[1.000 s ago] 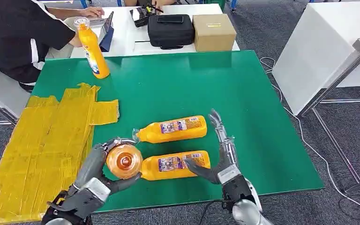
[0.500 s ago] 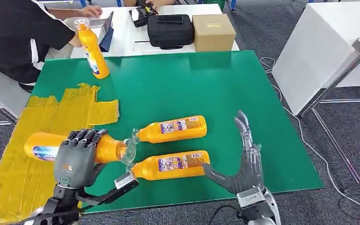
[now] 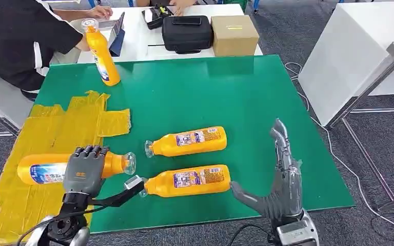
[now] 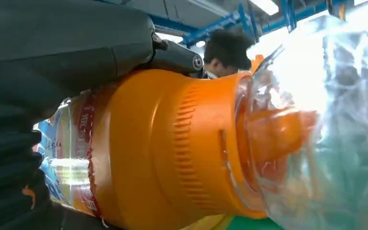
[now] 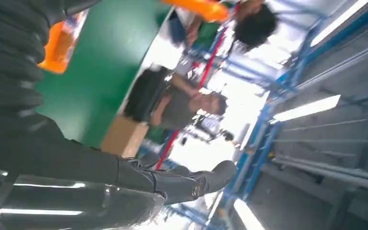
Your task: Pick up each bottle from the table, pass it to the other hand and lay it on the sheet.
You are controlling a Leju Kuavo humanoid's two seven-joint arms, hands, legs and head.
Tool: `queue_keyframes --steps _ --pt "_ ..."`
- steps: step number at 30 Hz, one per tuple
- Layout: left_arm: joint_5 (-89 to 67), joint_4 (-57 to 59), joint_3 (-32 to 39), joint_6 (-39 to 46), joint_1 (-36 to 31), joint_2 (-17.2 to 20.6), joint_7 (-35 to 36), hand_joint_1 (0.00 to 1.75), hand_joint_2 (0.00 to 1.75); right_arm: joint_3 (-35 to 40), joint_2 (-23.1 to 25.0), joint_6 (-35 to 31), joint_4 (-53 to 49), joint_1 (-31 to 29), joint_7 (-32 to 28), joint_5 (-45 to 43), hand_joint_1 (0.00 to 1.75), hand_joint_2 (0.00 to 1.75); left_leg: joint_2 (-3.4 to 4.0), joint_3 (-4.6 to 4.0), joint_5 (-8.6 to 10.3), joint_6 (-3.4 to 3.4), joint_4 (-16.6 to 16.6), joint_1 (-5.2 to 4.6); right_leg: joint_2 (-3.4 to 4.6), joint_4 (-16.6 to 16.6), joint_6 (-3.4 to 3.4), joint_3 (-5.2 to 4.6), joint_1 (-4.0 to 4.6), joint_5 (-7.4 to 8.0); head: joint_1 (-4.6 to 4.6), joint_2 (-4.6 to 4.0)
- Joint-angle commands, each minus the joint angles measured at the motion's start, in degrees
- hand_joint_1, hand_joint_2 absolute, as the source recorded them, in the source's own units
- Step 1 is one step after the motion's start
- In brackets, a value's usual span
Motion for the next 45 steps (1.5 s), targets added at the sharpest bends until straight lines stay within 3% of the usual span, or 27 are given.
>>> queue_keyframes --steps 1,5,11,16,17,18,22,23,24,32,38,41,45 --pt "-0.3 19.31 -4.8 1.13 -11.03 2.73 7.14 1.75 1.75 -2.52 0.65 4.25 -3.98 2.27 -0.36 2.94 0.0 1.75 -0.42 0.09 0.07 -0.14 -0.06 0.01 -0.22 -0.04 -0.06 0.18 -0.01 -0.04 0.02 -0.02" --pt "-0.3 21.81 -0.01 1.71 -10.13 1.45 5.15 1.75 1.75 -3.2 1.72 4.46 -2.88 2.24 0.67 3.24 0.0 1.75 -0.11 0.13 0.02 -0.11 -0.08 0.03 0.04 -0.06 -0.05 0.16 0.02 0.0 0.0 -0.02" --pt "-0.3 24.5 -1.94 2.45 -11.35 2.81 7.54 1.75 1.75 -4.25 2.91 6.55 -2.61 2.16 1.17 3.81 0.0 1.75 -0.14 0.13 -0.02 -0.15 -0.04 0.05 0.07 -0.03 -0.06 0.18 0.03 -0.04 0.02 -0.02" --pt "-0.3 27.77 2.57 3.65 -11.37 0.51 4.22 1.75 1.75 -4.18 2.35 7.84 -1.6 2.19 0.67 3.53 0.0 1.75 -0.11 0.09 0.01 -0.12 -0.05 0.03 0.06 -0.03 -0.04 0.13 0.02 0.0 0.02 -0.02" --pt "-0.3 27.77 2.68 3.81 -11.22 0.59 4.09 1.48 1.75 -4.16 2.42 7.82 -1.38 2.15 0.62 3.51 0.0 1.75 -0.14 0.11 0.0 -0.14 -0.05 0.05 0.07 -0.05 -0.05 0.17 0.03 -0.01 0.0 -0.02" --pt "-0.3 27.69 1.41 4.34 -11.21 1.46 4.98 0.65 1.75 -3.7 2.05 8.45 -0.99 1.97 0.34 3.32 0.0 1.75 -0.09 0.07 0.01 -0.1 -0.05 0.04 0.06 -0.04 -0.04 0.12 0.03 0.01 0.0 -0.02" --pt "-0.3 27.66 1.35 4.59 -10.89 1.56 5.14 0.65 1.75 -3.6 2.18 8.41 -0.66 1.92 0.29 3.32 0.0 1.75 -0.1 0.1 0.0 -0.12 -0.06 0.05 0.08 -0.06 -0.05 0.15 0.03 -0.01 0.0 0.0" --pt "-0.3 27.66 1.35 4.59 -10.89 1.56 5.14 0.42 1.75 -3.6 2.18 8.41 -0.66 1.92 0.29 3.32 0.0 1.75 -0.14 0.16 -0.02 -0.17 -0.08 0.06 0.11 -0.08 -0.07 0.22 0.04 -0.03 0.0 0.0" --pt "-0.3 27.63 1.52 4.69 -10.69 1.4 4.98 0.0 1.75 -3.45 2.09 8.59 -0.63 1.84 0.22 3.26 0.0 1.75 -0.1 0.12 -0.02 -0.13 -0.06 0.05 0.09 -0.05 -0.06 0.17 0.03 -0.02 0.0 0.0" --pt "-0.3 25.38 5.95 4.98 -5.27 -0.23 2.77 0.0 1.75 -1.6 1.86 12.41 2.76 -1.07 -0.16 -1.24 0.0 1.75 0.07 0.12 -0.02 -0.1 -0.09 0.04 0.22 -0.07 -0.03 0.16 0.03 0.03 0.02 -0.02" --pt "-0.3 25.08 3.85 4.13 -4.26 0.5 3.84 0.0 1.75 -1.08 2.12 12.65 2.36 -1.5 -0.1 -1.53 0.0 1.75 0.0 0.12 -0.03 -0.12 -0.07 0.05 0.19 -0.06 -0.04 0.17 0.03 0.0 0.0 0.0" --pt "-0.3 24.08 5.04 4.31 -3.45 -0.44 3.26 0.0 1.75 -1.1 1.82 12.43 2.38 -1.4 -0.09 -1.53 0.0 1.75 0.04 0.16 -0.03 -0.12 -0.1 0.03 0.22 -0.07 -0.04 0.21 0.01 0.01 0.0 0.0" --pt "3.72 16.9 10.22 10.47 -1.4 -5.13 -5.12 0.0 1.75 -1.54 1.19 7.83 0.85 -0.15 0.29 1.16 0.0 1.75 -0.03 0.17 -0.05 -0.13 -0.08 0.02 0.19 -0.07 -0.03 0.25 0.01 -0.01 0.0 -0.02"
